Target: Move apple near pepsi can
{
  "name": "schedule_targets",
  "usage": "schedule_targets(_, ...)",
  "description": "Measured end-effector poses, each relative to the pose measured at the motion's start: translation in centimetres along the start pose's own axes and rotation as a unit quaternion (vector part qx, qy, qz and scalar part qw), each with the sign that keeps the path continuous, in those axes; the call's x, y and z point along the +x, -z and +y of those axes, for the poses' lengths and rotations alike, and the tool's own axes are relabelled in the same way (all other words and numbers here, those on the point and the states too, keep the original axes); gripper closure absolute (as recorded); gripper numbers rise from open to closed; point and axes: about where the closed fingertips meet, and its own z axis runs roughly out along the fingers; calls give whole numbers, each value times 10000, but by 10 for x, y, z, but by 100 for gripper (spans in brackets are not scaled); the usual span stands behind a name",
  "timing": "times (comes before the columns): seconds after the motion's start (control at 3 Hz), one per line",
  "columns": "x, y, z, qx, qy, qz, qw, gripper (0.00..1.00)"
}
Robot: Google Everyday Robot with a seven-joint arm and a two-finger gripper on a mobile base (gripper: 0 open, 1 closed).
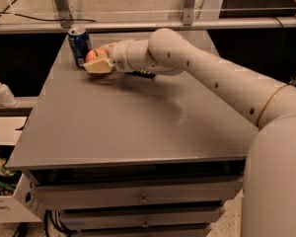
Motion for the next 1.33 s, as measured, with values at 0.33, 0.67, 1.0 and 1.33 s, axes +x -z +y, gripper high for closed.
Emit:
schedule_targets(0.33, 2, 1, -1, 2, -12, 2, 10000, 35)
schedule_targets(0.67, 2, 0, -2, -11, -7, 2, 10000, 13)
schedule_targets(1.0, 1, -3, -2, -34, 2, 4, 10000, 0)
schedule_targets(1.33, -3, -1, -2, -52, 30, -34, 10000, 0)
